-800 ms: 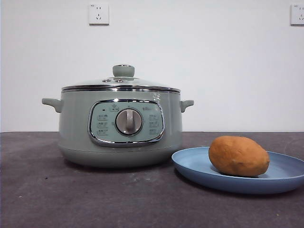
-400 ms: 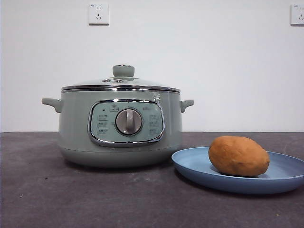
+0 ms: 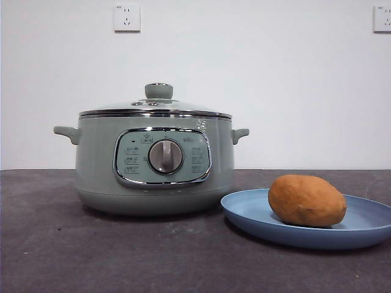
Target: Take the potato out from the steamer,put the potato on the plate,close the lid
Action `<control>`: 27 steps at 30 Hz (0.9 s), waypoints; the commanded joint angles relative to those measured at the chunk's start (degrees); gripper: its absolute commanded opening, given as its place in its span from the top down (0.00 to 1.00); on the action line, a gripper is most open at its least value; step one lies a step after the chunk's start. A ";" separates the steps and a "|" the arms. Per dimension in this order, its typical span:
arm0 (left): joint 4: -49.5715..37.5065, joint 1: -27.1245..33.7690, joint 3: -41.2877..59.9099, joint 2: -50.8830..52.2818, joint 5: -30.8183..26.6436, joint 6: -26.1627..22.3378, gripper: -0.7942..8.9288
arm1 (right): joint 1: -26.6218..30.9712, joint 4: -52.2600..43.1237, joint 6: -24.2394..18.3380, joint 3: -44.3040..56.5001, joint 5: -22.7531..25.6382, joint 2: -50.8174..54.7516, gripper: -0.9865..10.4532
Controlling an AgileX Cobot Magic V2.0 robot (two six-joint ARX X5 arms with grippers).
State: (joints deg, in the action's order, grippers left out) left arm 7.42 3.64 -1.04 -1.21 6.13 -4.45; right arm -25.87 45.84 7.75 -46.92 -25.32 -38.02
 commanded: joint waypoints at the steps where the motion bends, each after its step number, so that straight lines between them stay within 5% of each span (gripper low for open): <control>1: 1.97 0.22 0.90 1.14 -0.15 0.39 0.92 | -0.11 -0.20 0.28 -0.31 0.15 0.04 0.91; 27: 2.69 0.22 0.90 1.11 -0.09 0.37 0.92 | -0.11 -0.24 0.28 -0.31 0.15 0.07 0.91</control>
State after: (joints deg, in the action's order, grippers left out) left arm 10.22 3.64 -1.04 -0.25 6.11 -4.43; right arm -25.87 45.84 7.75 -46.92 -25.32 -38.02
